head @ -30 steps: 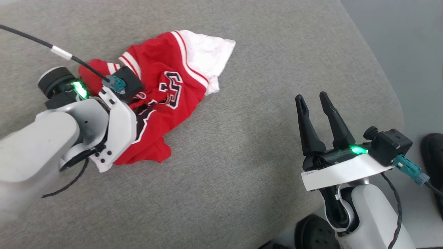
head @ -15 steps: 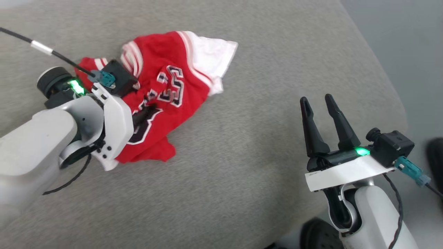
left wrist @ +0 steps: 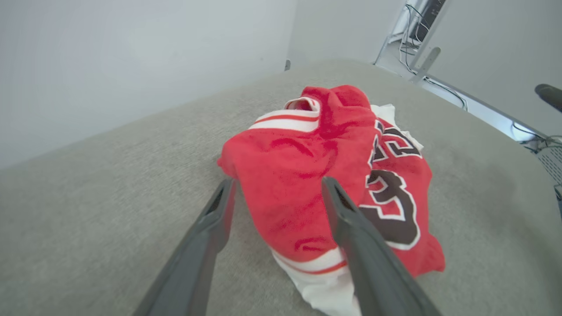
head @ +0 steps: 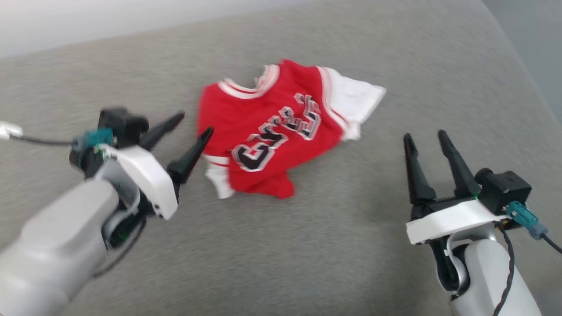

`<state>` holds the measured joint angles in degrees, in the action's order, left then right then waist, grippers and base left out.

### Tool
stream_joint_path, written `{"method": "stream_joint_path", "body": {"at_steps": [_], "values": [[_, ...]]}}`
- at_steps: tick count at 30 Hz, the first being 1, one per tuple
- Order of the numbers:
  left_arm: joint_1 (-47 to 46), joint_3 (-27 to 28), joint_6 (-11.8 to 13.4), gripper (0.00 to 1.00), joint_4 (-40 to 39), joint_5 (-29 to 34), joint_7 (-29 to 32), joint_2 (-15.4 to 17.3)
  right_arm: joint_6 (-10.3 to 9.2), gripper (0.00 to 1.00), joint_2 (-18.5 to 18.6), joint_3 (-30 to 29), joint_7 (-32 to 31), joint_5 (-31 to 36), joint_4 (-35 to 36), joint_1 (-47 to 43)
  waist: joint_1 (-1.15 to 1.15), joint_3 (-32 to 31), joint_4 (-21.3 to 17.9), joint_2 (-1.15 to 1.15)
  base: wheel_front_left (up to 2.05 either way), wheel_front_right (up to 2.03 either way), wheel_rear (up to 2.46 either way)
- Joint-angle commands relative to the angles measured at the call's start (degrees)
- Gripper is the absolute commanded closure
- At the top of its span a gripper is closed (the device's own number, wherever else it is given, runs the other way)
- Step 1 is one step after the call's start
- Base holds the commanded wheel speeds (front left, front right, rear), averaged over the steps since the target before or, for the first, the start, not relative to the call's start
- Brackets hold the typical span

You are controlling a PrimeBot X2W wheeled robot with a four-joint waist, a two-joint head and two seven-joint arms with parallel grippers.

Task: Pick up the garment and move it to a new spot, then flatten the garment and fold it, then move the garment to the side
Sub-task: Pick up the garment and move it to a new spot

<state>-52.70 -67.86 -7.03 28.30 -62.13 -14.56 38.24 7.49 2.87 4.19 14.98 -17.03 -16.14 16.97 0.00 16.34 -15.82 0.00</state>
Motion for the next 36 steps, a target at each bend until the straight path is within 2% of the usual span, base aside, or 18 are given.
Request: {"method": "stream_joint_path", "body": {"at_steps": [1, 2, 11, 12, 13, 19, 23, 29, 36], "values": [[2.64, 1.66, 0.50, 0.00, 1.03, -0.65, -0.55, -0.94, 0.01, 0.00, 0.10, -0.61, 0.28, 0.95, -0.40, -0.73, 0.00, -4.09, 5.56, 0.00, 0.00, 0.00, 0.00], [5.66, 7.47, 1.20, 0.00, 1.60, 0.46, -0.66, -2.59, 0.01, 0.00, 0.08, -1.92, 0.28, 2.12, -0.71, -1.23, 0.00, -4.96, 8.03, 0.00, 0.00, 0.00, 0.00], [25.77, 36.18, 2.41, 0.00, -0.29, 14.01, -0.67, -9.75, 0.01, 0.00, 0.08, -6.79, 0.29, 5.61, -1.40, -4.18, 0.00, -7.98, 16.76, 0.00, 0.00, 0.00, 0.00], [27.74, 39.10, 2.34, 0.00, -0.85, 15.96, -0.66, -10.55, 0.01, 0.00, 0.08, -7.07, 0.29, 5.88, -1.27, -4.44, 0.00, -8.11, 17.35, 0.00, 0.00, 0.00, 0.00], [27.74, 39.10, 2.34, 0.00, -0.85, 15.96, -0.66, -10.55, 0.01, 0.00, 0.08, -7.07, 0.29, 5.88, -1.27, -4.44, 0.00, -8.11, 17.35, 0.00, 0.00, 0.00, 0.00], [38.20, 56.00, 2.16, 0.00, -6.42, 26.32, -0.67, -15.59, 0.01, 0.00, 0.09, -8.04, 0.28, 5.83, -0.31, -5.53, 0.00, -9.13, 19.21, 0.00, 0.00, 0.00, 0.00], [44.76, 65.87, 1.40, 0.00, -10.95, 31.90, -0.61, -18.79, 0.01, 0.00, 0.10, -8.31, 0.28, 5.15, 0.52, -5.86, 0.00, -10.02, 19.00, 0.00, 0.00, 0.00, 0.00], [51.43, 73.77, 0.26, 0.00, -15.69, 38.98, -0.62, -22.83, 0.01, 0.00, 0.08, -10.37, 0.29, 4.38, 2.46, -7.68, 0.00, -11.78, 18.74, 0.00, 0.00, 0.00, 0.00], [55.36, 76.62, -0.48, 0.00, -18.28, 41.90, -0.62, -26.45, 0.01, 0.00, 0.08, -12.15, 0.29, 4.28, 4.86, -10.27, 0.00, -12.96, 17.99, 0.00, 0.00, 0.00, 0.00]]}}
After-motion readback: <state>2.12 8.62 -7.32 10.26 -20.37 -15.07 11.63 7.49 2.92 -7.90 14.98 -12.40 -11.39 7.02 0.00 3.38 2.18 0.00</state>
